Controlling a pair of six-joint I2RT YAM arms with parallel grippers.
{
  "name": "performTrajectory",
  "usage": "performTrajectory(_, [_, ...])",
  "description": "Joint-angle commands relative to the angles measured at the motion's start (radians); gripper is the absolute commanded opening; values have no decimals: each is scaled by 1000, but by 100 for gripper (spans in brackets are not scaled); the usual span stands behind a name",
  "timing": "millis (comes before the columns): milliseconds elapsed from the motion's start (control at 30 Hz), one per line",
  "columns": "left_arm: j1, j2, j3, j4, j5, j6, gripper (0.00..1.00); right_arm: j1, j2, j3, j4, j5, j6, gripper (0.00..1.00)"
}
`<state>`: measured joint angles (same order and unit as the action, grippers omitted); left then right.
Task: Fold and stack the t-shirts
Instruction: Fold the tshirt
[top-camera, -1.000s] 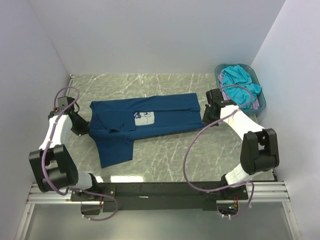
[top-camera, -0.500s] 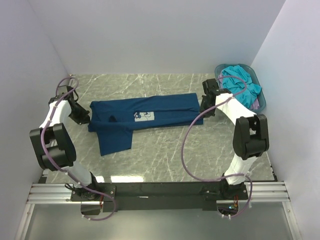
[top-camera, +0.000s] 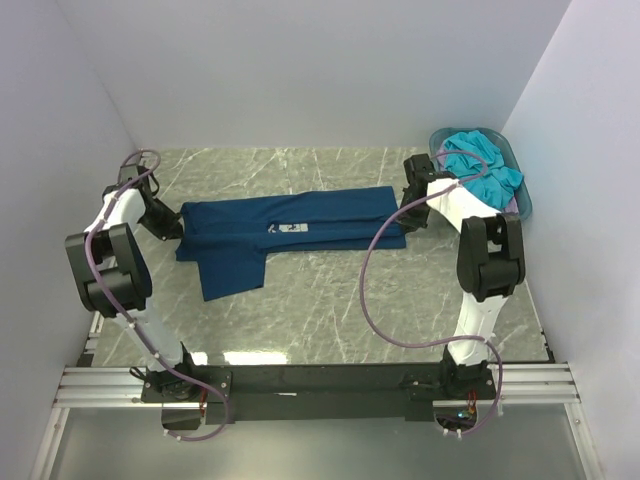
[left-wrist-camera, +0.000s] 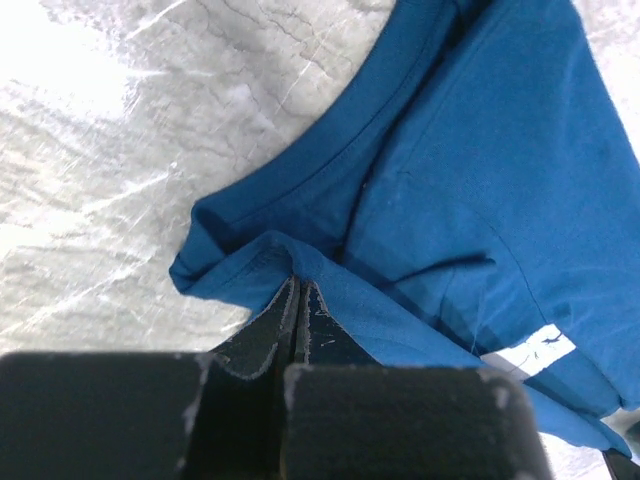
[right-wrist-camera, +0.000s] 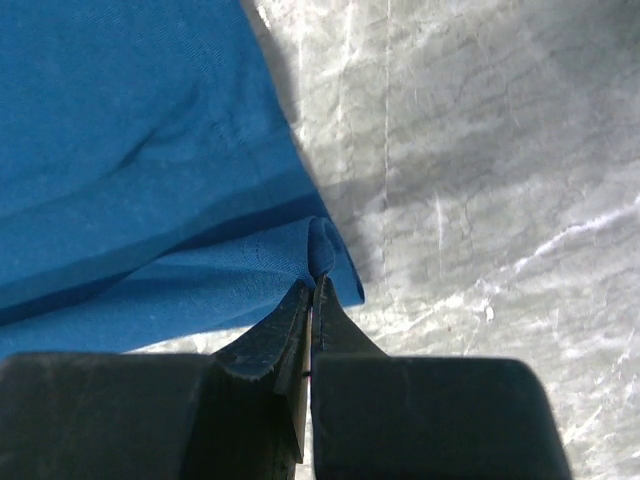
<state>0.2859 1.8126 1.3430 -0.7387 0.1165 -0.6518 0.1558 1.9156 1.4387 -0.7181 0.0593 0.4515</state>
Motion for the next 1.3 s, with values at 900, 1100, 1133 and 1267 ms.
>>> performTrajectory(900, [4, 71, 8, 183, 21, -29, 3, -30, 125, 100, 120, -15, -16, 10])
performTrajectory(1100, [2, 21, 13, 165, 8, -20, 45, -24, 37, 74, 151, -41, -36, 34])
performTrajectory(1133, [2, -4, 5, 164, 5, -19, 47, -18, 20, 68, 151, -39, -39, 36])
performTrajectory(1267, [-11, -91, -42, 141, -29, -19, 62, 33, -93, 36, 166, -48, -37, 43])
